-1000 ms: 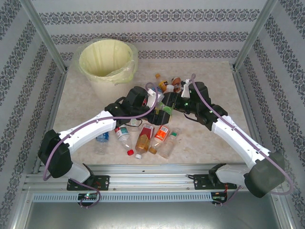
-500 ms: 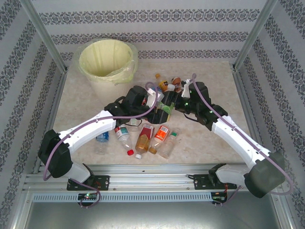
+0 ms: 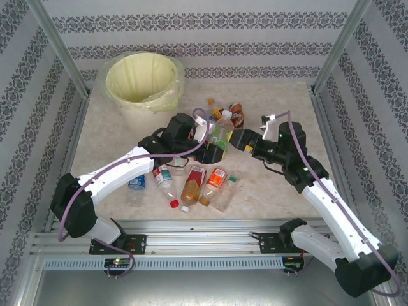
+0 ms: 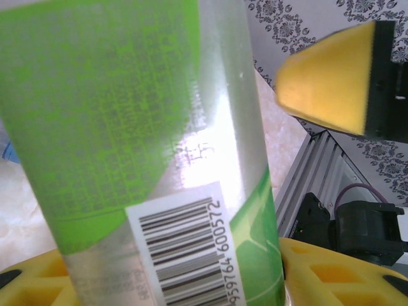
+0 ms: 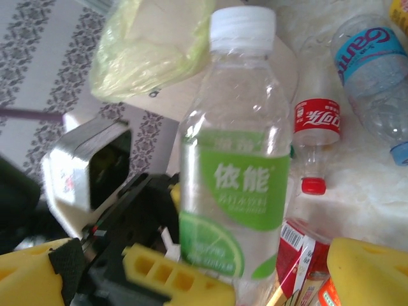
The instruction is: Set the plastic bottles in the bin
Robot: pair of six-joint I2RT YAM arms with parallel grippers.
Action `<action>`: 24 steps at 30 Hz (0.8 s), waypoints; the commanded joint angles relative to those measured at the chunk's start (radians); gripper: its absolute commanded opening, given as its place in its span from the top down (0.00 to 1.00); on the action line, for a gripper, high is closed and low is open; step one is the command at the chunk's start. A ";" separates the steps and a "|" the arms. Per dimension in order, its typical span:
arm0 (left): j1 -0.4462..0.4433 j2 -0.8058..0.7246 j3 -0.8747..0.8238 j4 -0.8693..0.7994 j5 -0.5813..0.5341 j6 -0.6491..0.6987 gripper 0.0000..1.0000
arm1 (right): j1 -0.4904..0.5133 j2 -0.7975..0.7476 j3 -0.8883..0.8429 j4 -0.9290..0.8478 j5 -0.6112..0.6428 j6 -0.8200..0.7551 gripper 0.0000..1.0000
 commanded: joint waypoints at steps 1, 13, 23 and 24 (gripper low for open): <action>0.015 -0.037 0.022 0.010 0.005 0.026 0.52 | -0.002 -0.054 -0.009 -0.033 -0.093 -0.065 0.02; 0.019 -0.079 0.159 -0.206 -0.217 0.206 0.49 | -0.003 -0.184 0.065 -0.248 -0.033 -0.272 0.02; 0.044 -0.044 0.434 -0.480 -0.570 0.389 0.49 | 0.007 -0.202 0.150 -0.341 0.091 -0.338 0.02; 0.054 -0.033 0.465 -0.499 -0.595 0.397 0.49 | 0.006 -0.198 0.155 -0.346 0.097 -0.344 0.02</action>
